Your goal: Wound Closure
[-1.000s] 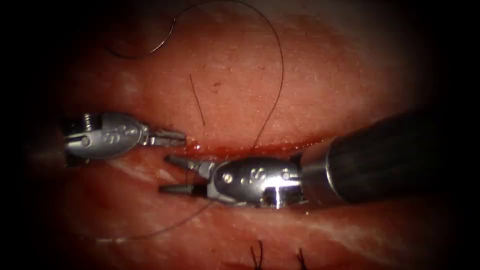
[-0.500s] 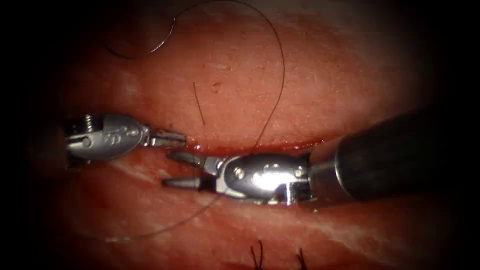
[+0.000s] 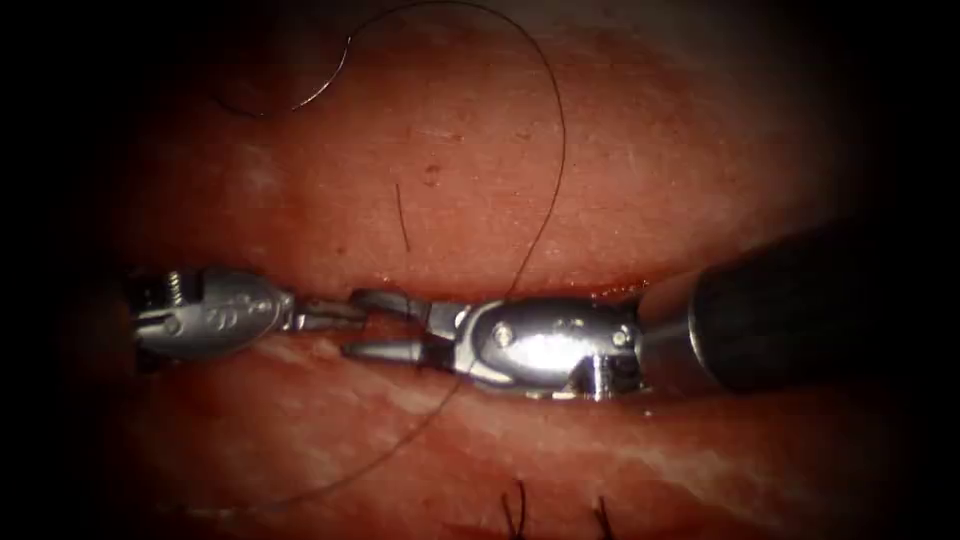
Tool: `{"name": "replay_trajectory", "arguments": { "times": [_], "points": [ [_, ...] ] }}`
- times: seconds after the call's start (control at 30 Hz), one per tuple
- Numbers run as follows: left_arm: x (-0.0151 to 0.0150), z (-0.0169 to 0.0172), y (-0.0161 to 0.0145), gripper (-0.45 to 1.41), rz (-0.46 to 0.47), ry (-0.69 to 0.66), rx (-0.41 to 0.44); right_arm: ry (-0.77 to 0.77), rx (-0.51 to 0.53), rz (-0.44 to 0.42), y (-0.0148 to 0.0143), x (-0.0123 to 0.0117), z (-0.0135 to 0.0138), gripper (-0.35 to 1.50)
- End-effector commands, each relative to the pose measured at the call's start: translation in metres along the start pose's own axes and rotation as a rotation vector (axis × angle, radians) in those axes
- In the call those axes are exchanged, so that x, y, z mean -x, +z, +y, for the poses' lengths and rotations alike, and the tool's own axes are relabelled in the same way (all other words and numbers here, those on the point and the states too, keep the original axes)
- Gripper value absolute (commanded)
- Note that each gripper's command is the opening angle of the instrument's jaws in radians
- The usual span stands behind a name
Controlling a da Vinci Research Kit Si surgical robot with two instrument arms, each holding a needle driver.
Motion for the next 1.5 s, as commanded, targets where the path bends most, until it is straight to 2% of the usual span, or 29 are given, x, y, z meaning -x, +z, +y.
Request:
{"name": "replay_trajectory", "arguments": {
  "times": [0.03, 0.47, 0.77, 1.07, 1.33, 1.37, 1.5],
  "points": [
    [0.0001, 0.0005, 0.0009, -0.45, 0.001, -0.001, 0.001, 0.009, 0.022, -0.003, 0.0002, 0.0012, -0.0006, 0.16],
    [-0.0018, 0.0024, 0.001, -0.45, 0.0, -0.004, -0.002, 0.088, 0.227, -0.058, 0.0001, 0.002, 0.0006, 0.26],
    [-0.0023, 0.0024, 0.001, -0.45, 0.008, -0.013, -0.006, 0.093, 0.316, -0.087, 0.0, 0.0029, 0.0007, 0.27],
    [-0.0018, 0.0003, 0.0014, -0.45, 0.01, -0.02, -0.003, 0.097, 0.368, -0.124, -0.0003, 0.0041, 0.0015, 0.49],
    [-0.0011, -0.0013, 0.0022, -0.45, 0.008, -0.024, -0.009, 0.127, 0.394, -0.135, -0.0004, 0.0054, 0.004, 0.51],
    [-0.0009, -0.0015, 0.0022, -0.45, 0.007, -0.029, -0.011, 0.129, 0.407, -0.138, 0.0, 0.0057, 0.0049, 0.51],
    [-0.0009, -0.0015, 0.0022, -0.45, 0.007, -0.029, -0.01, 0.129, 0.413, -0.145, 0.0005, 0.0061, 0.0056, 0.54]
  ]
}}
